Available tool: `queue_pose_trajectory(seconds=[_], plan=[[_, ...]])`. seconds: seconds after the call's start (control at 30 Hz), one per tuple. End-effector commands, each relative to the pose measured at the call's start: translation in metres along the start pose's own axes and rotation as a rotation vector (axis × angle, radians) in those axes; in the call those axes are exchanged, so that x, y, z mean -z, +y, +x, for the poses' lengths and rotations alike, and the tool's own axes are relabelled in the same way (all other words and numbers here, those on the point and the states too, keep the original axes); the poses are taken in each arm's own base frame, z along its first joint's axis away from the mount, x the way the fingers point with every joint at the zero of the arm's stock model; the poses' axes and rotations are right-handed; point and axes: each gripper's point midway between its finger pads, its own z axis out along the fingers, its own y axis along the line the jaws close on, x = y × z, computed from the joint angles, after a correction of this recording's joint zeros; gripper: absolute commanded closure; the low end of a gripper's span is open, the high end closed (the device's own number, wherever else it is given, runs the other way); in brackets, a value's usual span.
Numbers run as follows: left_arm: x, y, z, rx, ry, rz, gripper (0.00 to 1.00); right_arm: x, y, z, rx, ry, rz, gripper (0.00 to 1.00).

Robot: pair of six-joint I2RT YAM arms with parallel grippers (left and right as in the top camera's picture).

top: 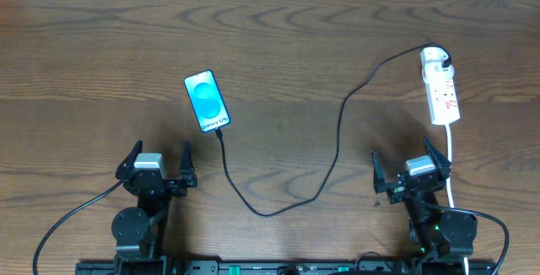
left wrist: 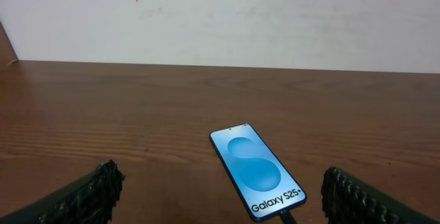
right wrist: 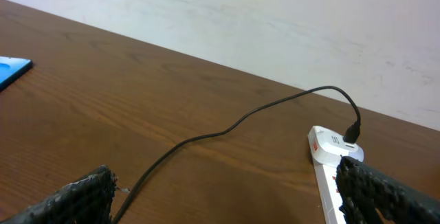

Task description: Plug charger to phone and switch on socket

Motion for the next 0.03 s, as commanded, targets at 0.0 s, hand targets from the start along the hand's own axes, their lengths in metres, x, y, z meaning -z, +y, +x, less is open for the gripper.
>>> queue_pose_trajectory(seconds=[0.0], plan=[[-0.0004,-0.0017,0.0152,-0.014,0.05,0.01,0.06,-0.0001,0.0017,0.0005,0.003,-0.003,-0.005,0.01]])
